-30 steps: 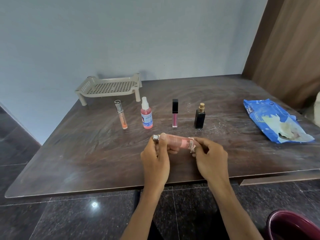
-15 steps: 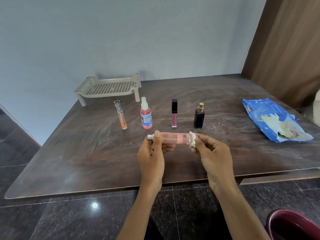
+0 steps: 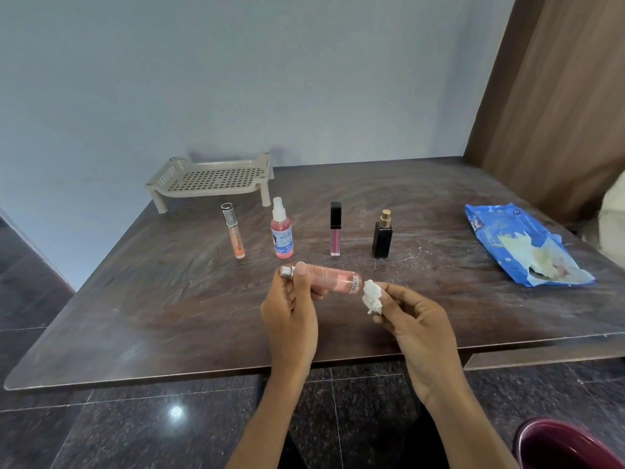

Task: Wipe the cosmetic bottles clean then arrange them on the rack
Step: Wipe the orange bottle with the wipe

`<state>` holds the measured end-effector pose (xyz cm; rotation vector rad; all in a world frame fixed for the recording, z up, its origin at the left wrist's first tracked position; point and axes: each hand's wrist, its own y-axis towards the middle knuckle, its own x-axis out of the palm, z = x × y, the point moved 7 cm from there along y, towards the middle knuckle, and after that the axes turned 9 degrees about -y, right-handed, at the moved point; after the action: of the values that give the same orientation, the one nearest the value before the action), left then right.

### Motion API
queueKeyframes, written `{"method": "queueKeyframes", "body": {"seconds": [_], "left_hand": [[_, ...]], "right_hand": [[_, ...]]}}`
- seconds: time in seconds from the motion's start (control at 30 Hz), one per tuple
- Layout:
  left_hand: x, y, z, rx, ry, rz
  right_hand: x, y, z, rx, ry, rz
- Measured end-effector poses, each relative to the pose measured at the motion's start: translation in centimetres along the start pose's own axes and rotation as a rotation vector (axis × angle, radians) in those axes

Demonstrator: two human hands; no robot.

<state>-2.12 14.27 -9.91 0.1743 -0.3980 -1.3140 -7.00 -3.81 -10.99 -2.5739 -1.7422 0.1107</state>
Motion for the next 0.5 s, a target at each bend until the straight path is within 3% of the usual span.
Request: {"method": "queueKeyframes", "body": {"seconds": [0.07,0.23,0.37,0.5], "left_hand": [[0.4,0.5,1.2,0.108,0.104,-0.047],[3.5,2.5,3.7,0.363,0.477,-0.341],[4.8,2.8,3.2,0.423,0.705,-0.462],[5.1,2.8,2.0,0.400,0.749,-0.520]], "right_hand": [[-0.3,-0.1,0.0,-0.012,0.005,0.004],[-0.7,-0.3,-0.1,-0.028,0.027,0.013],[-1.0,-0.5,-0.1,-0.034,0.023,0.040],[-1.4,-0.6,0.0,-0.032,0.016,0.057]]}}
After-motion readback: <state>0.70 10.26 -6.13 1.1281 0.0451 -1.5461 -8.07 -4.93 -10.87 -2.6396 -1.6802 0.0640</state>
